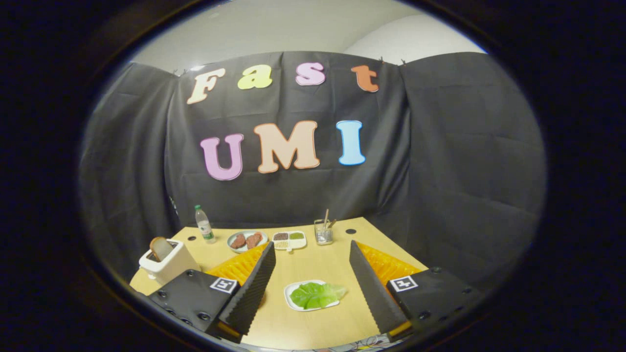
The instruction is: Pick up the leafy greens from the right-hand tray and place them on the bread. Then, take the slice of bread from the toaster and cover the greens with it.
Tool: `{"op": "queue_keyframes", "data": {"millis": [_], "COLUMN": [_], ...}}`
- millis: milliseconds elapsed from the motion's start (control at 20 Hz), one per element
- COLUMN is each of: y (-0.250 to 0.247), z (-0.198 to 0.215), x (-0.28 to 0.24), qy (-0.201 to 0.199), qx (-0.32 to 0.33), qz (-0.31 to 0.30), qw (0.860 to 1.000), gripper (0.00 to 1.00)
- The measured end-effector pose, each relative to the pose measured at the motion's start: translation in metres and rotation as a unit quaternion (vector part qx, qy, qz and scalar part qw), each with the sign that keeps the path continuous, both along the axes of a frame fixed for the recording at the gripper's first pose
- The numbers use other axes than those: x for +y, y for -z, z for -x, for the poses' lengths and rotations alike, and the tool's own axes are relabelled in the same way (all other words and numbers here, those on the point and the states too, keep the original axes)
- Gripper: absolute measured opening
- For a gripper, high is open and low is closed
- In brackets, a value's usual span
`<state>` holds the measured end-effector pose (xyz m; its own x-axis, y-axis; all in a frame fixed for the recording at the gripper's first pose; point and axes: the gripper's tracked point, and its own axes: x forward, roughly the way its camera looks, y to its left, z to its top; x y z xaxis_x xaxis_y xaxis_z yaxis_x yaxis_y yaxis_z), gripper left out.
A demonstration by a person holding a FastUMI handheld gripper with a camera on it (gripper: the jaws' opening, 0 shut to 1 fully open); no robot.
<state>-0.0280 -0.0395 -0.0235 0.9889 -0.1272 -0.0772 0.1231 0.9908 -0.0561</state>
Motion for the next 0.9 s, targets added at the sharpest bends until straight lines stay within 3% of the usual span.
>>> {"op": "queue_keyframes", "data": {"millis": [300,550,900], "y": [0.019,0.036,0.09], "z": [-0.029,-0.067,-0.112], "x": [-0.004,-0.017,-0.053], "qy": [-0.063,-0.123,-0.15], "qx": [0.066,0.124,0.242], "qz": [0.007,0.008,0.031], "qw": [0.996,0.985,0.958], "gripper": [0.97,0.97,0.97]}}
